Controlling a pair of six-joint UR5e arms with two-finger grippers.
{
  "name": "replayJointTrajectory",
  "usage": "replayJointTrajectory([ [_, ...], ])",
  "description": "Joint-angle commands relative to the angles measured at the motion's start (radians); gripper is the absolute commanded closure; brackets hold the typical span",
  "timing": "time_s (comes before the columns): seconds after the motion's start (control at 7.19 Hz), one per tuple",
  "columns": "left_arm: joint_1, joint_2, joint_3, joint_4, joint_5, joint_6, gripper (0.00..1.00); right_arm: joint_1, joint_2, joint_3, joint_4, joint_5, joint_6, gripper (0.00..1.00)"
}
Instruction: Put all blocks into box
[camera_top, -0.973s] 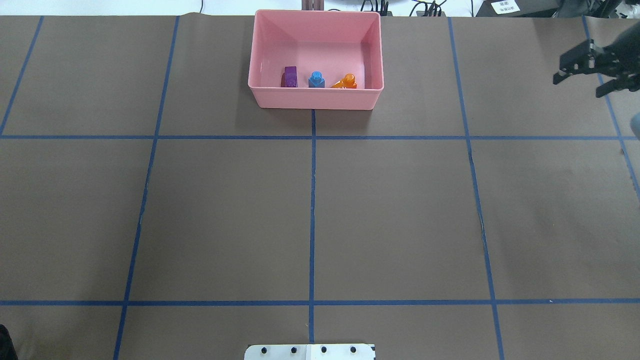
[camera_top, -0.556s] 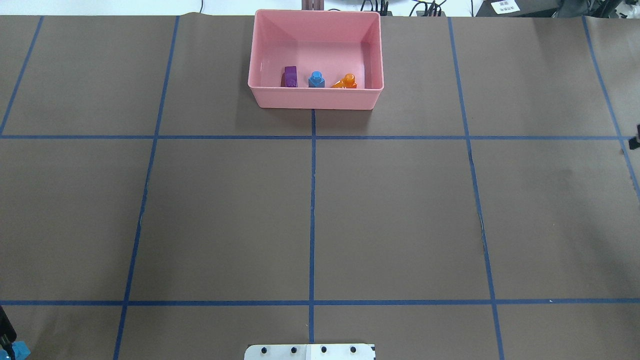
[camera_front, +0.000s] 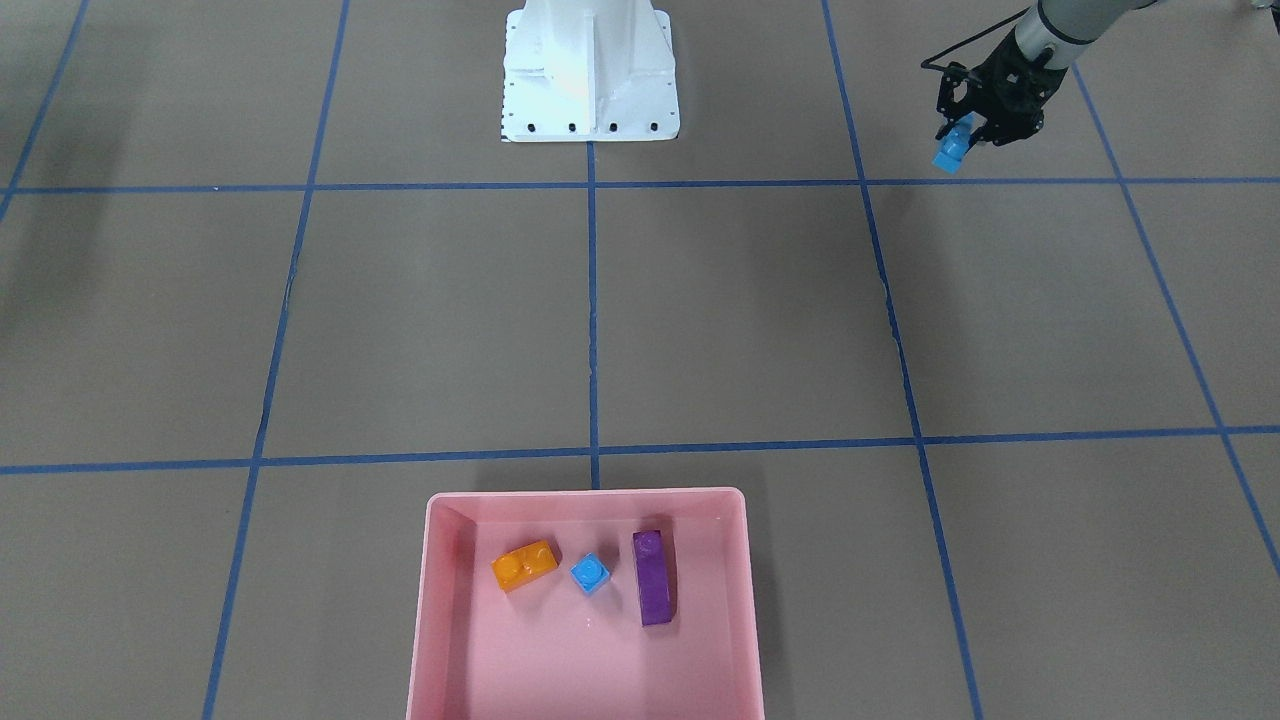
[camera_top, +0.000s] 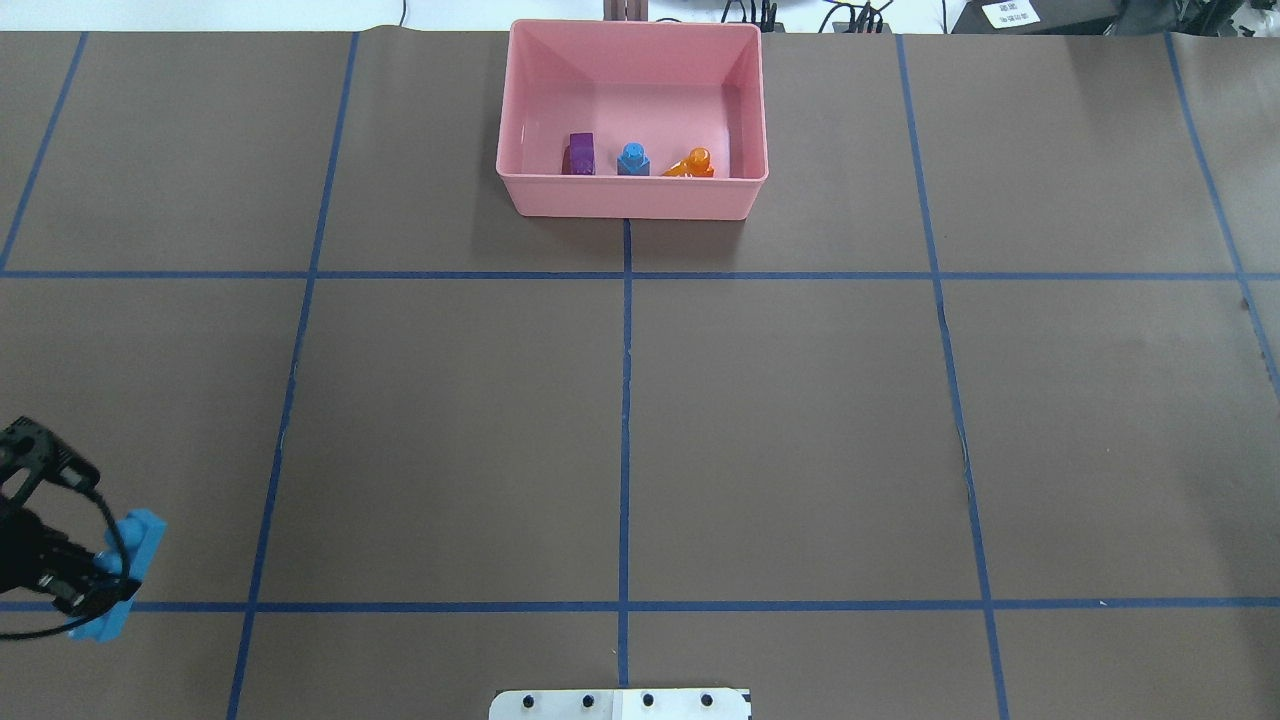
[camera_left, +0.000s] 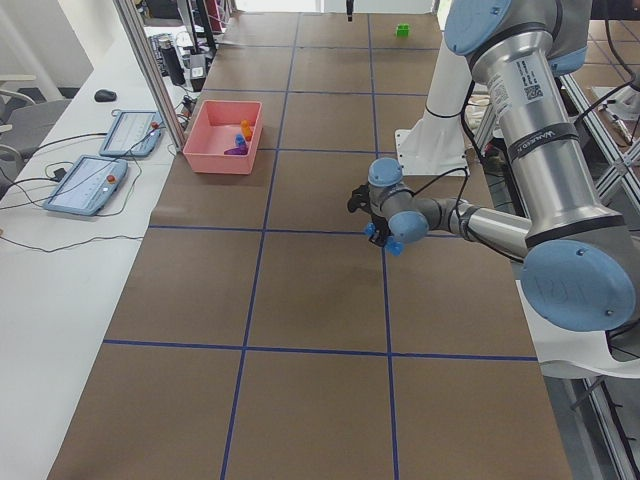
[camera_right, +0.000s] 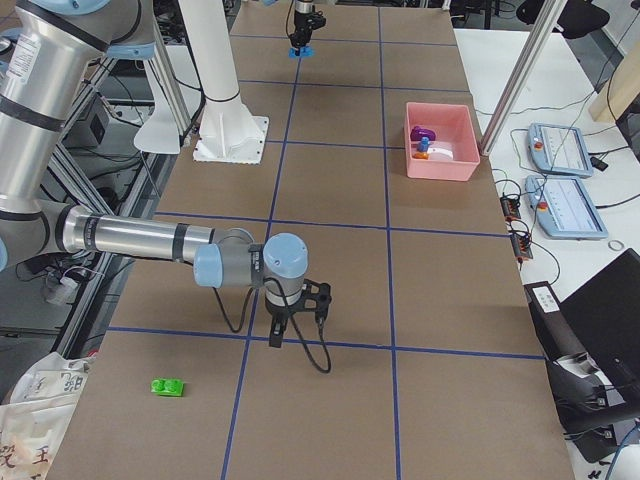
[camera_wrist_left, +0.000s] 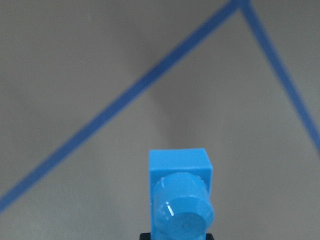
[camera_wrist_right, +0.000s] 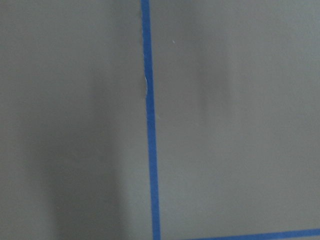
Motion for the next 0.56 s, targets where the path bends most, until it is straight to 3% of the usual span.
replayJointTrajectory([
  [0.0, -0.125, -0.481, 0.04, 0.512, -0.02, 0.006, 1.0, 0.056, -0.134, -0.045, 0.001, 0.002, -0.176, 0.0],
  [0.14, -0.156, -0.638, 0.125, 0.578, -0.021, 0.006, 1.0, 0.067, -0.17, -0.095, 0.057, 0.005, -0.222, 0.0],
  [0.42, -0.21, -0.85, 0.299, 0.585, -0.029, 0.003, 1.0, 0.072, -0.239, -0.2, 0.232, 0.009, -0.218, 0.0],
])
